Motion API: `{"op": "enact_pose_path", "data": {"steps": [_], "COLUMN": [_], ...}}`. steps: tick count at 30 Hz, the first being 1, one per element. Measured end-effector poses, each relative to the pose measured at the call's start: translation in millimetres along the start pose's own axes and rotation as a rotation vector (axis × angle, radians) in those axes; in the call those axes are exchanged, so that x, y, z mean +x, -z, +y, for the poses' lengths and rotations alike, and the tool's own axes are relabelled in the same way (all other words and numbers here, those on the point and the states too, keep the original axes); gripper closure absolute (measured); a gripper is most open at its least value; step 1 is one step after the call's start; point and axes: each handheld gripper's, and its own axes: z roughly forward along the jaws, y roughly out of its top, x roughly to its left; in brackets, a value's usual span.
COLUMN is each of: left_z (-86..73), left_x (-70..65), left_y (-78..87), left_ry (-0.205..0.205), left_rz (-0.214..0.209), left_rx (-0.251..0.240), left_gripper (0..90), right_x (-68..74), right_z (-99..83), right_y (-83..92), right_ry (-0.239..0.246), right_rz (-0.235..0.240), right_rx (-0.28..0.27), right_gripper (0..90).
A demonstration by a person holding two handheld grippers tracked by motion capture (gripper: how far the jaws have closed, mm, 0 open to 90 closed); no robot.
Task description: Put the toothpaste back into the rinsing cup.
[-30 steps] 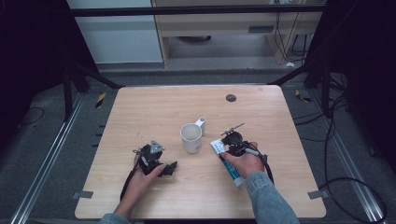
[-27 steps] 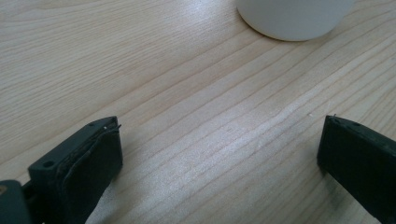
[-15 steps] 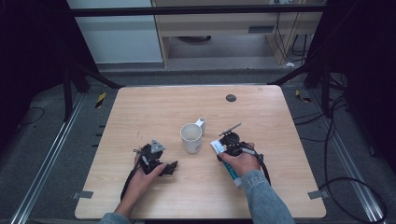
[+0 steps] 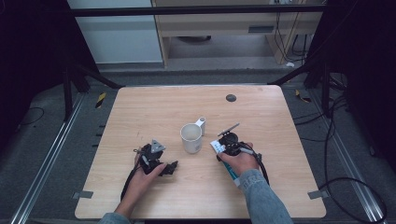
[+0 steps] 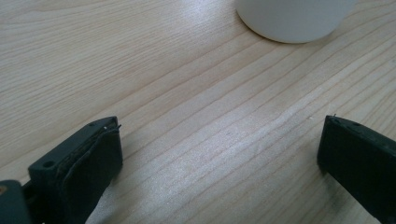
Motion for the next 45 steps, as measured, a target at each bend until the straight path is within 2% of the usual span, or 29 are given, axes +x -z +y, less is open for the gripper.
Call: {"op": "enact_pose_path", "data": {"steps": [19, 22, 23, 24, 34, 45], "left_z": [0.2, 0.3, 0.3, 0.3, 0.4, 0.6], "left_x": [-0.1, -0.1, -0.1, -0.1, -0.1, -0.1], "left_y": [-0.3, -0.4, -0.4, -0.4, -0.4, -0.6], "left_ry": [0.0, 0.0, 0.0, 0.0, 0.0, -0.001], "left_rz": [-0.001, -0.001, -0.001, -0.001, 0.0, 0.0], "left_rx": [-0.001, -0.001, -0.001, -0.001, -0.001, -0.001], "left_gripper": [0.0, 0.0, 0.0, 0.0, 0.0, 0.0], "right_x": [1.3, 3.1, 2.3, 3.9, 10.0, 10.8], "right_z": [1.6, 1.7, 1.3, 1.8, 2.5, 6.0], "right_y": [-3.6, -3.9, -4.6, -4.0, -4.4, -1.7], "right_ry": [0.006, 0.004, 0.027, 0.01, 0.047, 0.048], "right_rz": [-0.017, -0.033, -0.042, -0.04, -0.085, -0.079], "right_rx": [0.006, 0.01, 0.003, 0.007, 0.016, 0.049], "right_gripper": [51.6, 52.1, 52.3, 52.5, 56.9, 63.9]}}
